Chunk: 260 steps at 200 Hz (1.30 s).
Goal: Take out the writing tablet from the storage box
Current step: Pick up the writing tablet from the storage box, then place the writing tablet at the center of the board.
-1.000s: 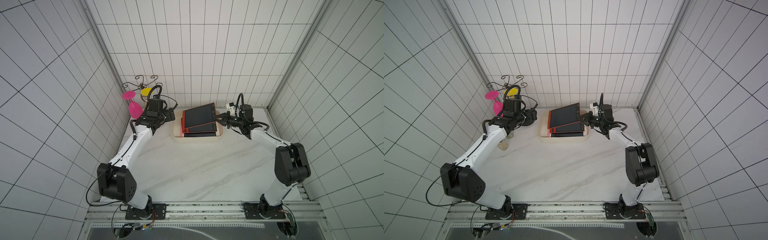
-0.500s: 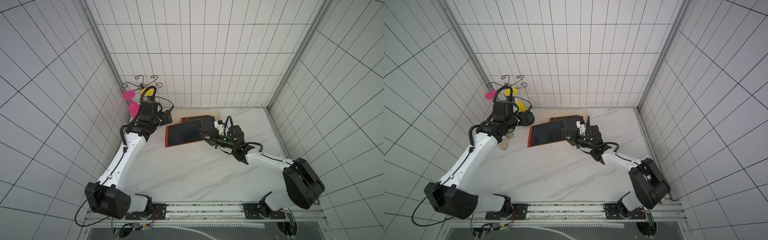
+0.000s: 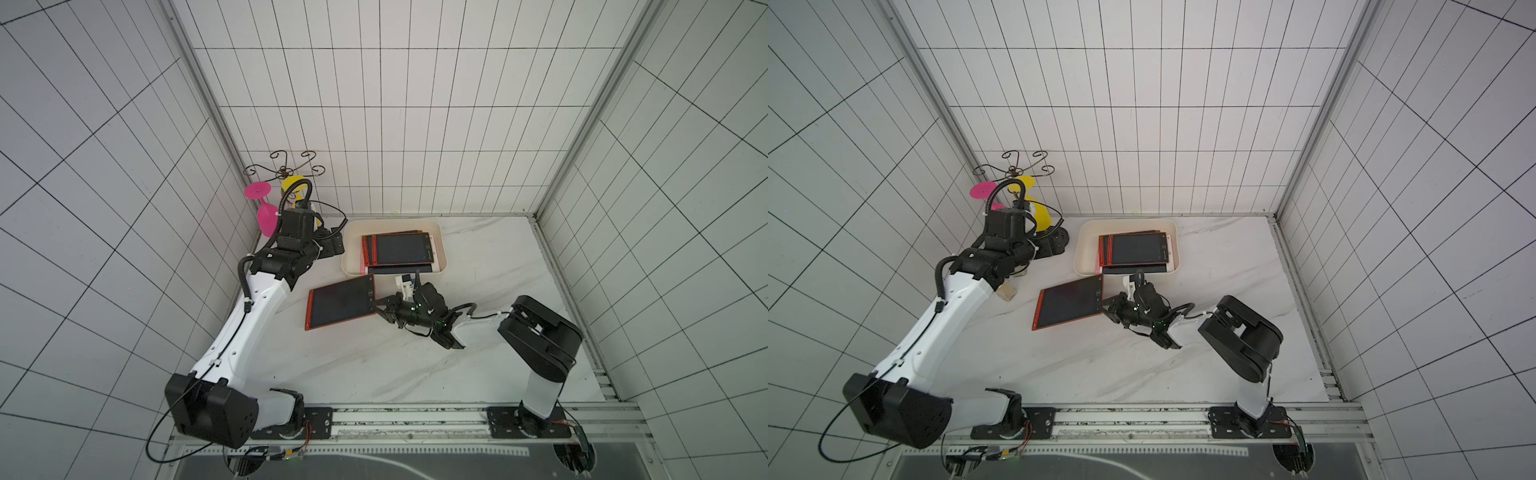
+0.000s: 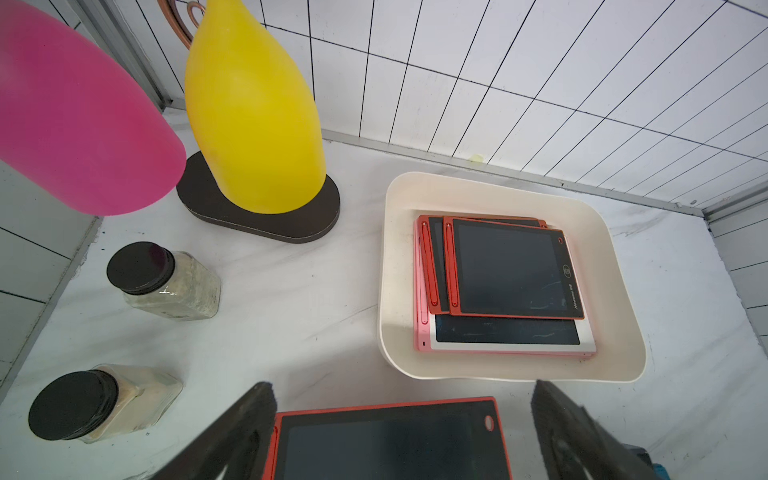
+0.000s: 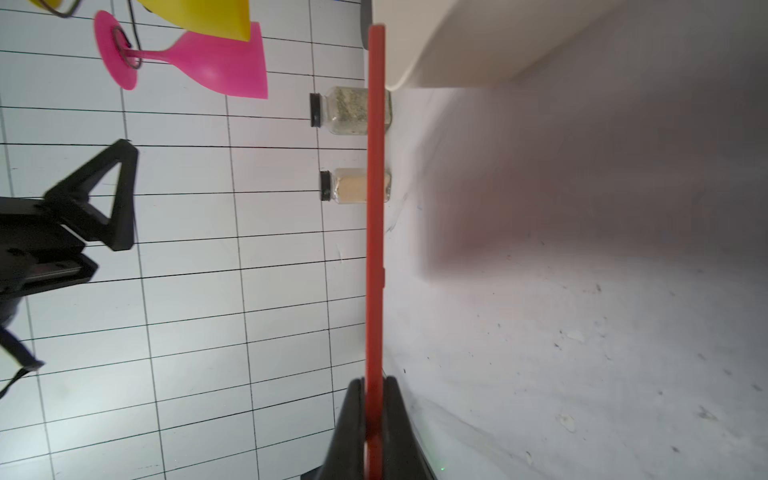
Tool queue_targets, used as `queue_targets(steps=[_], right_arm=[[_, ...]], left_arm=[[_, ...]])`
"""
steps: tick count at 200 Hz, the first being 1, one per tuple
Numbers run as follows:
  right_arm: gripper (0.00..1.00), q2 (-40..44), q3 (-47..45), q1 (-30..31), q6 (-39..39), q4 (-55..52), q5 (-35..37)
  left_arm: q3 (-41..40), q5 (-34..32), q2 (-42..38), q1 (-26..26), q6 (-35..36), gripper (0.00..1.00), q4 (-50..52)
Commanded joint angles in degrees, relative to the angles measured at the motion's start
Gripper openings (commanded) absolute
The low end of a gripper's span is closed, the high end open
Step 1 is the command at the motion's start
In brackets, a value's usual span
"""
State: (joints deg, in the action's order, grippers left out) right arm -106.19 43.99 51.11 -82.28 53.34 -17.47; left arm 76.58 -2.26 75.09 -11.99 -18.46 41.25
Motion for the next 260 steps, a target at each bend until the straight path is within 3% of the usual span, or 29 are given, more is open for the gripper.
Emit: queue_targets(steps=[1,80,132,201,260], right_arm=[[0.00,-2.03,2.47,1.08,-1.86,7.89,2.23],[0.00,-9.91,6.47,3.88,-3.40,10.55,6.44],[0.00,-13.06,10.63,5.07,-3.17,6.72,5.74],[0.35,-13.97,13.34,5.84,-2.49,1.53,4.73],[0.57,-11.59,15.64,6.45,-0.33,-9.85,5.37]], left_arm=[[-0.96,0.46,-1.18,0.12,-0.26,0.96,-0.34],[-2.24,0.80,-0.56,0.32,-0.40,0.96,-1.59],[-2.83,0.83,-0.44,0.60,-0.13,0.96,-1.88],[-3.03,0.87,0.14,0.86,-0.41,0.96,-2.15],[-3.38,1.04,0.46,1.12,-0.61,0.96,-2.47]])
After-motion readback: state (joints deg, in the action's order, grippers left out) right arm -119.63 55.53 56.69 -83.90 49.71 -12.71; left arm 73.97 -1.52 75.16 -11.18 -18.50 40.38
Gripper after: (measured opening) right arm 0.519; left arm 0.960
